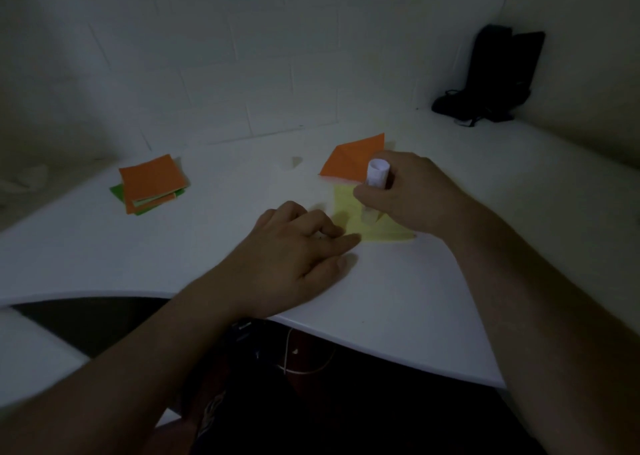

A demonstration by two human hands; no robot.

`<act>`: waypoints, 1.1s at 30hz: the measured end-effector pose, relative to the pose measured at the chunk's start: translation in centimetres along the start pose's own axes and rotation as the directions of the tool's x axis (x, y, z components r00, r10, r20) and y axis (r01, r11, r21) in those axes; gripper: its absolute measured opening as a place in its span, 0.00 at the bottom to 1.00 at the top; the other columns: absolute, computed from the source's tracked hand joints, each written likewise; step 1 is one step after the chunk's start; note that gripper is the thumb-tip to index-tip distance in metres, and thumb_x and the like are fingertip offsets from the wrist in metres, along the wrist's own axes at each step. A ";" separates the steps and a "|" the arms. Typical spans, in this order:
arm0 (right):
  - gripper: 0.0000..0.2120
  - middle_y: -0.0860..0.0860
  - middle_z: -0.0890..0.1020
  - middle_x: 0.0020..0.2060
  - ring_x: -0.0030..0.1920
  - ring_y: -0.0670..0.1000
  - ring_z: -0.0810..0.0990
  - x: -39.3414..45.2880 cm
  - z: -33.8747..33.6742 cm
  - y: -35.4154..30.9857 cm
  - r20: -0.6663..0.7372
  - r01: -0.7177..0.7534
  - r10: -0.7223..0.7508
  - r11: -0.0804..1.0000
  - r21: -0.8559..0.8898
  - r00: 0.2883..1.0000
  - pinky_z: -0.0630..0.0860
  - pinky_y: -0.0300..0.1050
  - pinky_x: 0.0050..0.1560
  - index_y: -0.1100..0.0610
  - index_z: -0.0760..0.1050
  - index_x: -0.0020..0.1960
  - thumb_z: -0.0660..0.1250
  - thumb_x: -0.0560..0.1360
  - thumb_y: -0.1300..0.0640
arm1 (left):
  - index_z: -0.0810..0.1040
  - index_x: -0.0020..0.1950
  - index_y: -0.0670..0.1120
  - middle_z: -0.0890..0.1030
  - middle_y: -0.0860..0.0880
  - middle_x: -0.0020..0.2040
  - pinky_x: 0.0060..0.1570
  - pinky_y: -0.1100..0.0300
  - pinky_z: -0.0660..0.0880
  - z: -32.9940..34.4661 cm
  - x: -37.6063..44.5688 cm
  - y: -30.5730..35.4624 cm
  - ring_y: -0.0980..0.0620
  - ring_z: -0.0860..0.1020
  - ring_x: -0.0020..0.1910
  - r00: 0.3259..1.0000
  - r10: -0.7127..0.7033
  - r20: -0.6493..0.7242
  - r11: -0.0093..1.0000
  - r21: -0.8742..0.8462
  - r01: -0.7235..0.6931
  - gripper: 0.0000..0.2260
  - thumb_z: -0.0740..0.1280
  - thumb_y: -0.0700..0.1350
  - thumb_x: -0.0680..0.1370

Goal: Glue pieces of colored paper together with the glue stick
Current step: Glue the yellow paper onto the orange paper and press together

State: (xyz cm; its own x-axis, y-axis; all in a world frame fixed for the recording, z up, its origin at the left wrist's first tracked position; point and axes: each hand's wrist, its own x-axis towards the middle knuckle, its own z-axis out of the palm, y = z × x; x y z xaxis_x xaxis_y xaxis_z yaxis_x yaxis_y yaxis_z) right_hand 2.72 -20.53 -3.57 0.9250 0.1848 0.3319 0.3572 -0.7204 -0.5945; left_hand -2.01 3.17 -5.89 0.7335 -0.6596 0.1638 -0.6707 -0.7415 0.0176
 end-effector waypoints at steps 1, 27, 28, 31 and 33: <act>0.12 0.50 0.78 0.34 0.31 0.41 0.71 0.0 -0.1 0.1 0.005 0.004 -0.004 1.000 0.002 1.000 0.65 0.31 0.31 0.55 0.72 0.39 0.72 0.75 0.51 | 0.69 0.77 0.64 0.72 0.60 0.67 0.61 0.48 0.68 0.0 0.0 0.0 0.50 0.68 0.61 1.000 -0.004 0.003 1.000 -0.003 0.004 0.27 0.43 0.67 0.83; 0.12 0.54 0.76 0.35 0.38 0.58 0.77 -0.4 -2.6 1.0 0.032 -0.034 0.035 0.999 -0.024 0.999 0.76 0.59 0.43 0.49 0.68 0.33 0.64 0.63 0.41 | 0.71 0.76 0.64 0.75 0.59 0.68 0.61 0.46 0.69 0.1 -0.1 -0.1 0.50 0.70 0.62 1.000 0.015 -0.019 0.999 -0.030 -0.015 0.26 0.44 0.66 0.83; 0.12 0.53 0.75 0.35 0.38 0.58 0.77 -0.4 -2.7 1.0 0.032 -0.030 0.031 0.999 -0.033 0.999 0.76 0.59 0.43 0.47 0.68 0.32 0.64 0.63 0.40 | 0.71 0.76 0.64 0.75 0.59 0.69 0.61 0.46 0.69 0.1 0.0 -0.2 0.50 0.70 0.62 1.000 0.021 -0.016 0.999 -0.024 -0.022 0.26 0.44 0.67 0.83; 0.13 0.53 0.73 0.33 0.36 0.57 0.75 -0.4 -2.7 1.2 0.030 -0.018 0.020 0.998 -0.064 0.999 0.76 0.58 0.42 0.49 0.66 0.33 0.62 0.63 0.41 | 0.71 0.75 0.65 0.75 0.58 0.69 0.62 0.46 0.69 0.0 -0.1 -0.2 0.49 0.70 0.62 0.999 0.034 -0.015 0.999 -0.020 -0.034 0.28 0.42 0.68 0.83; 0.15 0.50 0.69 0.31 0.34 0.54 0.72 -0.4 -2.6 1.2 0.000 -0.022 0.022 0.994 -0.104 1.000 0.72 0.52 0.39 0.52 0.64 0.36 0.60 0.64 0.41 | 0.71 0.76 0.64 0.75 0.57 0.70 0.61 0.46 0.69 0.0 -0.1 -0.2 0.49 0.71 0.62 0.999 0.037 -0.013 0.999 -0.024 -0.037 0.28 0.43 0.67 0.83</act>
State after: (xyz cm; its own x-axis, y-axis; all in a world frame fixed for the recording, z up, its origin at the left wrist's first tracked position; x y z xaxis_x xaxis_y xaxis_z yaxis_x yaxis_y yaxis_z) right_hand 2.49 -23.19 -2.55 0.9327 0.1685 0.3189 0.3213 -0.7899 -0.5223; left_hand -1.89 3.39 -5.92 0.7067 -0.6849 0.1773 -0.7000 -0.7133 0.0348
